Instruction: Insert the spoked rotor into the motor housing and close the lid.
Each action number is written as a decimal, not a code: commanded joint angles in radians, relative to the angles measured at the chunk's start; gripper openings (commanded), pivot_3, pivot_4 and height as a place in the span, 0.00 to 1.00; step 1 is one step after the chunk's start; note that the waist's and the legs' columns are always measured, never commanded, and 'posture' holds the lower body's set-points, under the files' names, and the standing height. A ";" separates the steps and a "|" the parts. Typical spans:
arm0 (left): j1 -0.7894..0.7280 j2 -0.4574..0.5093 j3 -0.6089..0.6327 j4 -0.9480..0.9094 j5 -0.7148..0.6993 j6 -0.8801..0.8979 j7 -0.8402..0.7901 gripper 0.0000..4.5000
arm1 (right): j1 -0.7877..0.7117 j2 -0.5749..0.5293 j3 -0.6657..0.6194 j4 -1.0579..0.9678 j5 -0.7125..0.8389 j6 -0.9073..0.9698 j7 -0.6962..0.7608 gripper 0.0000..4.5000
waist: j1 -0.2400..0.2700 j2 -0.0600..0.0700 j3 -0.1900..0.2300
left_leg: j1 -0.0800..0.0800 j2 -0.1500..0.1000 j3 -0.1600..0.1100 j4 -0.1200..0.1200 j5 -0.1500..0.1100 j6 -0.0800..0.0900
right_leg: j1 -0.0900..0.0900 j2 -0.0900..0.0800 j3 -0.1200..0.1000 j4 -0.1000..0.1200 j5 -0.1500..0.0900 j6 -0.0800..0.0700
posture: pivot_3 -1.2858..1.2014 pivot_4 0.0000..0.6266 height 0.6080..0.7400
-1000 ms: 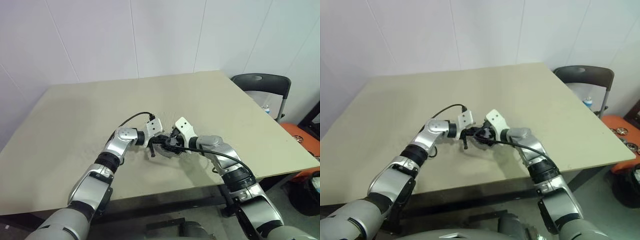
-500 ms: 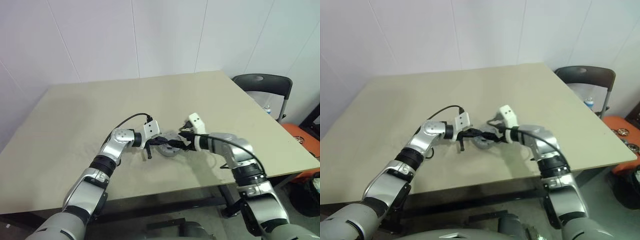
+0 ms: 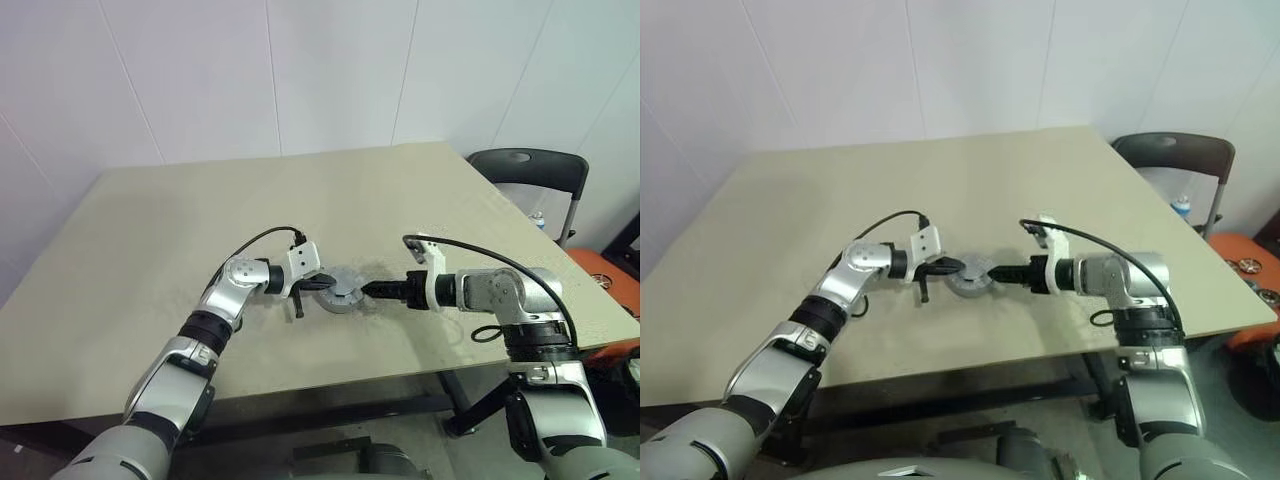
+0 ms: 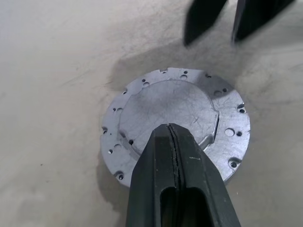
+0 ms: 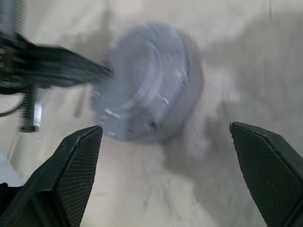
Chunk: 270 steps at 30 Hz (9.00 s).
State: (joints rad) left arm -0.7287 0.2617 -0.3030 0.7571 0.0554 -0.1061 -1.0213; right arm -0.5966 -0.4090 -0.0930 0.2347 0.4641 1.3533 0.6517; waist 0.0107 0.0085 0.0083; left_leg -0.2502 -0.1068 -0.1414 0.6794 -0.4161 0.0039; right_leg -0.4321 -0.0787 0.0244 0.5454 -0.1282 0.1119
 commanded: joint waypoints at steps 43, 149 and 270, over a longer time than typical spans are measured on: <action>0.019 -0.009 0.158 0.070 -0.090 -0.006 0.059 0.00 | -0.080 0.380 -0.346 0.165 0.090 -0.087 -0.414 0.27 | -0.026 0.008 0.003 | 0.000 0.000 0.000 0.000 0.001 -0.002 | -0.003 0.000 0.001 0.005 0.000 0.000 | 0.52 0.00 1.00; -0.098 -0.288 0.853 0.248 -0.908 0.733 0.347 0.96 | -0.190 0.425 -0.504 0.339 0.472 -0.445 -0.402 0.27 | -0.055 0.013 0.010 | -0.023 -0.002 0.001 0.002 0.003 -0.006 | -0.031 -0.002 0.001 0.001 0.006 -0.006 | 0.52 0.00 1.00; 0.002 -0.067 0.856 0.190 -0.428 -0.229 1.439 1.00 | -0.188 0.395 -0.352 0.324 0.433 -0.443 -0.291 0.79 | -0.069 0.003 -0.001 | -0.012 -0.001 0.010 0.004 0.005 -0.010 | -0.028 0.000 0.007 0.015 0.008 -0.009 | 0.52 0.00 1.00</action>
State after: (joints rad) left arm -0.7096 0.1773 0.5864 1.0088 -0.4064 -0.3041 0.4281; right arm -0.7686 -0.0169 -0.4543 0.5730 0.8949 0.9208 0.3416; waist -0.0579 0.0111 0.0069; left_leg -0.2638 -0.1075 -0.1324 0.6838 -0.4107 -0.0060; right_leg -0.4607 -0.0787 0.0310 0.5601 -0.1192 0.1028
